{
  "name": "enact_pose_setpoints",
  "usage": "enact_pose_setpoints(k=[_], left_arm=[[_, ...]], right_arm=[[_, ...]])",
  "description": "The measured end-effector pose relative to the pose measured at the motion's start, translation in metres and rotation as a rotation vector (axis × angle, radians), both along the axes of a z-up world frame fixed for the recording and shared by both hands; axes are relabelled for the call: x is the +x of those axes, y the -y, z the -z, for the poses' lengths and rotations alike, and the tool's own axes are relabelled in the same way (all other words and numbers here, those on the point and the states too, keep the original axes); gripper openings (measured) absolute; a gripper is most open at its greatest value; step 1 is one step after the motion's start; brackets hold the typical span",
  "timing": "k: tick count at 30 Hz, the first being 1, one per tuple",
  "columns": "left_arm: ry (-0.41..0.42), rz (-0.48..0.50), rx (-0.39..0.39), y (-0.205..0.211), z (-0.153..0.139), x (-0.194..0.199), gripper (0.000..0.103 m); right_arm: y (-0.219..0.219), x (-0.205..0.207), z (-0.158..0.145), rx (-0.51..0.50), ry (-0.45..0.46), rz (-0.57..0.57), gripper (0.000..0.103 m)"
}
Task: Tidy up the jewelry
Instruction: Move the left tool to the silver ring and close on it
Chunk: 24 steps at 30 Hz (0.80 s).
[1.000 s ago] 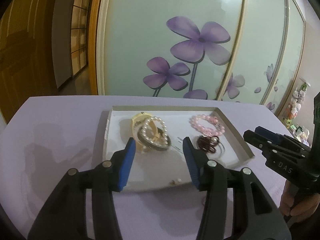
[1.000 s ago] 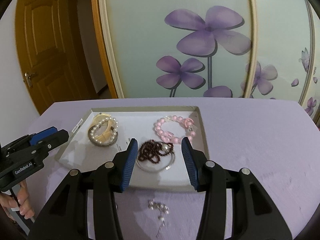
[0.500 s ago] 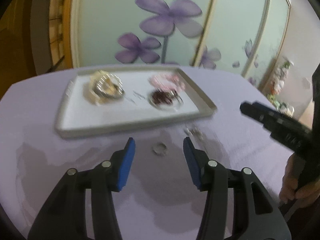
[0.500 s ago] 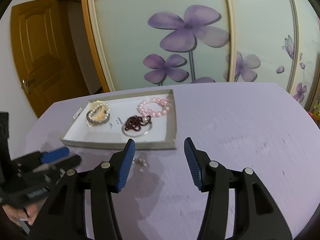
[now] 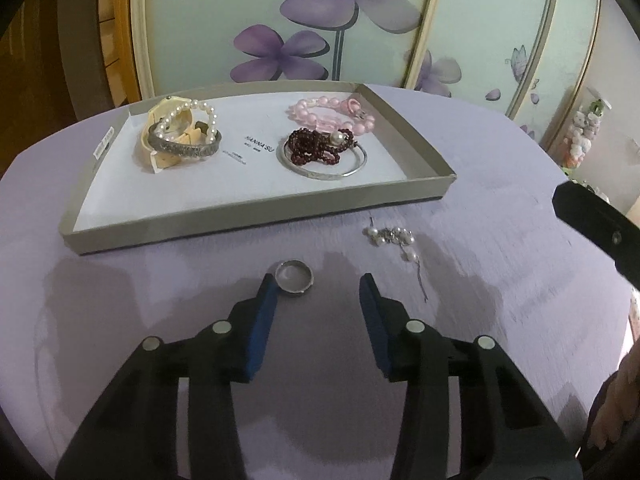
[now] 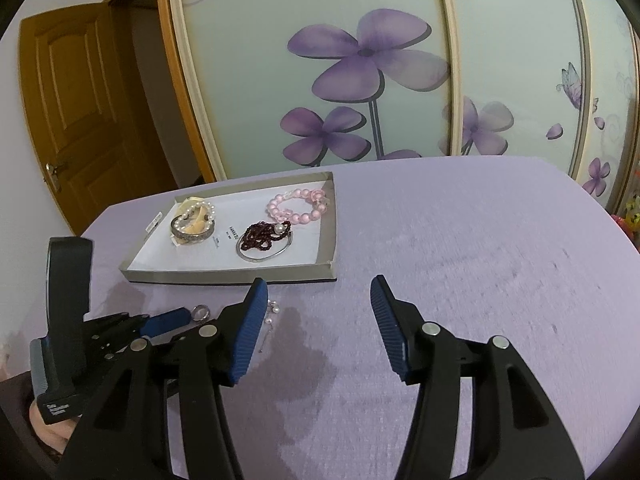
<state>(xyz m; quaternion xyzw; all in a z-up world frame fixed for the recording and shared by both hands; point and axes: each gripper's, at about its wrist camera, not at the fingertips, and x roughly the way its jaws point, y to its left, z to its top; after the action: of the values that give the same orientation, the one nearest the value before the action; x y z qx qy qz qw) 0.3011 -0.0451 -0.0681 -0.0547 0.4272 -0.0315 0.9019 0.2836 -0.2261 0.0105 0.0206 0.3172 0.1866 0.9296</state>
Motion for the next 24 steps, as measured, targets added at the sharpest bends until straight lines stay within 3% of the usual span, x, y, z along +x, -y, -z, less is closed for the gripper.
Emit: enact_pose_setpoints(k=[4,6,9,14,19,20,21,23,24], left_arm=[[-0.002,-0.014,0.012,0.002,-0.002,0.002,0.031],[-0.004,-0.017,0.015,0.002,-0.002,0.002,0.016],[-0.008,-0.022,-0.006,-0.003,-0.001,0.003,0.002],[-0.008,-0.021,-0.027,-0.012,-0.002,0.000,0.001],[0.005,0.006,-0.062,-0.017,-0.003,-0.009,0.004],[0.009,0.013,-0.068,-0.017,-0.004,-0.010,0.013],[0.015,0.017,-0.070,-0.015,-0.005,-0.011,0.028],[0.025,0.023,-0.062,-0.010,-0.006,-0.013,0.040],[0.024,0.030,-0.062,-0.007,-0.007,-0.013,0.040]], right_arm=[[-0.004,0.000,0.002,-0.002,-0.002,-0.012,0.056],[-0.006,0.000,0.002,-0.002,-0.001,-0.017,0.056],[-0.010,-0.002,0.001,-0.004,0.001,-0.027,0.056],[-0.014,-0.005,-0.001,-0.009,0.007,-0.040,0.056],[-0.016,-0.006,-0.003,-0.005,0.012,-0.048,0.057],[-0.016,-0.006,-0.003,-0.003,0.012,-0.049,0.057],[-0.016,-0.006,-0.003,-0.003,0.011,-0.049,0.057],[-0.017,-0.005,-0.002,-0.002,0.008,-0.050,0.057],[-0.018,-0.004,-0.002,-0.003,0.007,-0.051,0.057]])
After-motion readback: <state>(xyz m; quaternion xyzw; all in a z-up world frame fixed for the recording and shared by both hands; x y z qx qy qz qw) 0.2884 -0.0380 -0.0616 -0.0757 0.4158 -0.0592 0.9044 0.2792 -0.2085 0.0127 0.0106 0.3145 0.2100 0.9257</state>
